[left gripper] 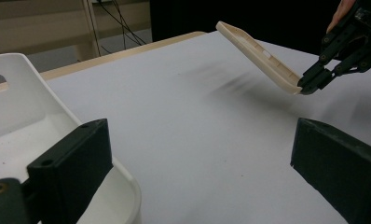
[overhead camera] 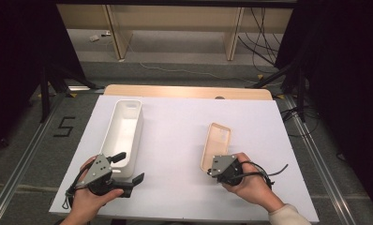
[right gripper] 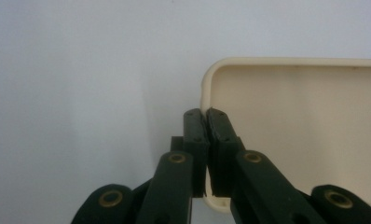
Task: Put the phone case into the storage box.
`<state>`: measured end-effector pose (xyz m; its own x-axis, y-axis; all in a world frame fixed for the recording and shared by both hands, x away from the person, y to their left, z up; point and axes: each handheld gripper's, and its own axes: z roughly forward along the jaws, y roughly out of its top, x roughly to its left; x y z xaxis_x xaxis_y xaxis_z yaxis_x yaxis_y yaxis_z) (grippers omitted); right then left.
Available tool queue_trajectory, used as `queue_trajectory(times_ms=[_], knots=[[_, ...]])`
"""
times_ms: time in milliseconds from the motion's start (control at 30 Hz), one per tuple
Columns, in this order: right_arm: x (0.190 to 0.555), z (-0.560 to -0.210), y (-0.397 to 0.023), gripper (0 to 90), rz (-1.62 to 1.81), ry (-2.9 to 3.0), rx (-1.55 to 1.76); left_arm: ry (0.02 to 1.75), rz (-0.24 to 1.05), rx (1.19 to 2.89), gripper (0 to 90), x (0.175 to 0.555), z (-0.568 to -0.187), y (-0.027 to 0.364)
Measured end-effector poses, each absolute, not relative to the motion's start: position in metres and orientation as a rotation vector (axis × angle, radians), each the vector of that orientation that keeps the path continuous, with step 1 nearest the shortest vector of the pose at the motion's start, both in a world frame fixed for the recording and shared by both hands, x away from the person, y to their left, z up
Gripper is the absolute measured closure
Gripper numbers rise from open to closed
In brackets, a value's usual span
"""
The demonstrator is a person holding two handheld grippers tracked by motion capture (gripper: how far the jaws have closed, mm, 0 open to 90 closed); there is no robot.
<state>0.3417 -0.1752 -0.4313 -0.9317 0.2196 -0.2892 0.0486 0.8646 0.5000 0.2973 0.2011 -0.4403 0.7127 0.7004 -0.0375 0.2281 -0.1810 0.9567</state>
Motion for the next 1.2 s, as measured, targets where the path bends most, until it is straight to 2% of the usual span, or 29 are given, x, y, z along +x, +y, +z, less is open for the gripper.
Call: queue_trajectory(times_ms=[700,1200], knots=[[0.338,-0.432,-0.168,88.2,0.895,2.656,0.152,0.726,0.483,1.729,6.7,0.303,-0.432,0.188],[0.337,-0.431,-0.16,88.2,0.936,2.649,0.105,0.701,0.426,1.762,8.2,0.324,-0.423,0.155]])
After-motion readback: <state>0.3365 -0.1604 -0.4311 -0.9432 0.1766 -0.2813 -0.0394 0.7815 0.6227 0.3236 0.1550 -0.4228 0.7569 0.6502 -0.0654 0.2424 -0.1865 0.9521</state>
